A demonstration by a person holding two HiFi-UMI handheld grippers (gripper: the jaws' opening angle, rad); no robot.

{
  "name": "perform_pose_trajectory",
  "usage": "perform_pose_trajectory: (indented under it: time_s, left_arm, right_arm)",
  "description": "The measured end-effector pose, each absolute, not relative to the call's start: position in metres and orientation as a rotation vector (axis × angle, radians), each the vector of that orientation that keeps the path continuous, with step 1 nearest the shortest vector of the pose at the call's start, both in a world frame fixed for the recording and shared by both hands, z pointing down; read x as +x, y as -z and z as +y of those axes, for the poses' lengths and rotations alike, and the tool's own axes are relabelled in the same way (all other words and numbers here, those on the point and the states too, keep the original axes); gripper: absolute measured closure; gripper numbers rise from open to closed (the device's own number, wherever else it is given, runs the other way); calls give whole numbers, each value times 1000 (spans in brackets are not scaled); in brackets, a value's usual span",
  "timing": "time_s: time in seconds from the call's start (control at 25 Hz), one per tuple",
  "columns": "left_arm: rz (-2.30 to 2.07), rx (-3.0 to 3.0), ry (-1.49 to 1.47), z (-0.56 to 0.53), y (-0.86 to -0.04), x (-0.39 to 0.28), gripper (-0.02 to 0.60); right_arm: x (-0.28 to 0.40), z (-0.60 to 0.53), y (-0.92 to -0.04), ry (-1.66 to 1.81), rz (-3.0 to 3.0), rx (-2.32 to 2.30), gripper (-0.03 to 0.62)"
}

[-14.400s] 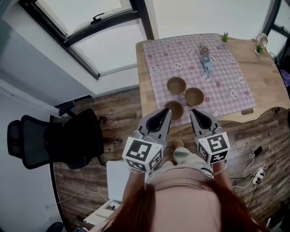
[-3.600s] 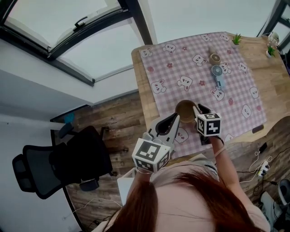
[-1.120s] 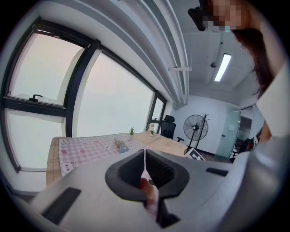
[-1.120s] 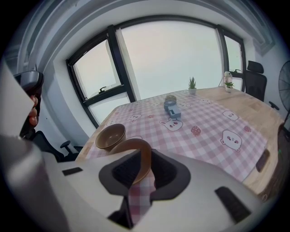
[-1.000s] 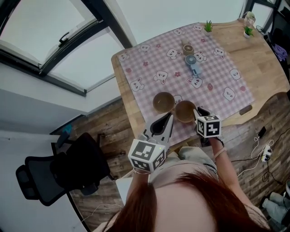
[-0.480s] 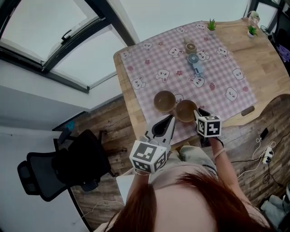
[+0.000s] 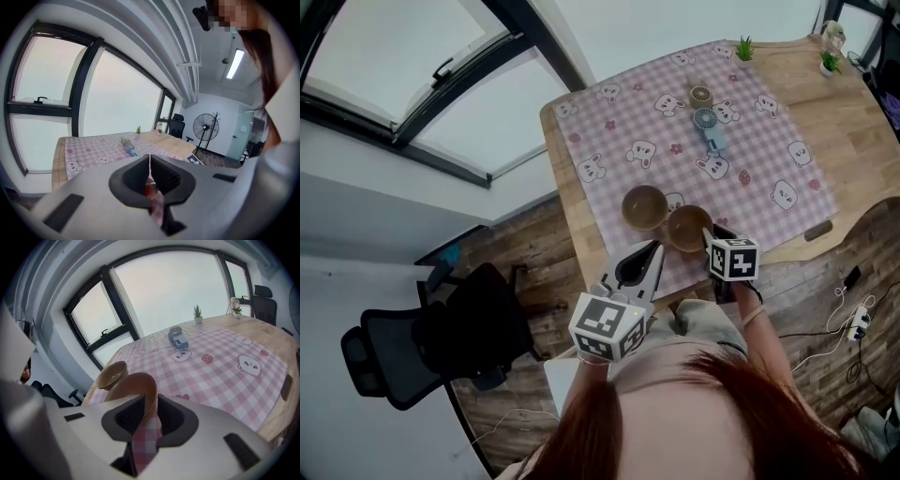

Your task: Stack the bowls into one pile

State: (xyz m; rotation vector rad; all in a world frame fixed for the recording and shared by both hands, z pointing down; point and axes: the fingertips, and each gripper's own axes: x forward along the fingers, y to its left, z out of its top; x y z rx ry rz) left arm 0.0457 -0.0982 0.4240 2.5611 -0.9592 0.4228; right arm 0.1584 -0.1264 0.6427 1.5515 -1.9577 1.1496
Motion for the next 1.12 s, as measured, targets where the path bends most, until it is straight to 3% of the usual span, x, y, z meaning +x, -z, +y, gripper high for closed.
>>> perform_pose_trajectory:
  time_s: [0.36, 0.68, 1.12]
  left_arm:
    - [-945, 2558, -445, -97, -425, 48, 569]
    - [-932, 2575, -440, -97, -422, 45, 569]
    - [-930, 2594, -421, -101, -417, 41, 569]
  right_arm:
    - [158, -125, -647, -1181, -1954, 1563, 520]
    - [159, -125, -644, -1193, -1948, 1610, 576]
    - [162, -121, -636, -1210, -1957, 1646, 577]
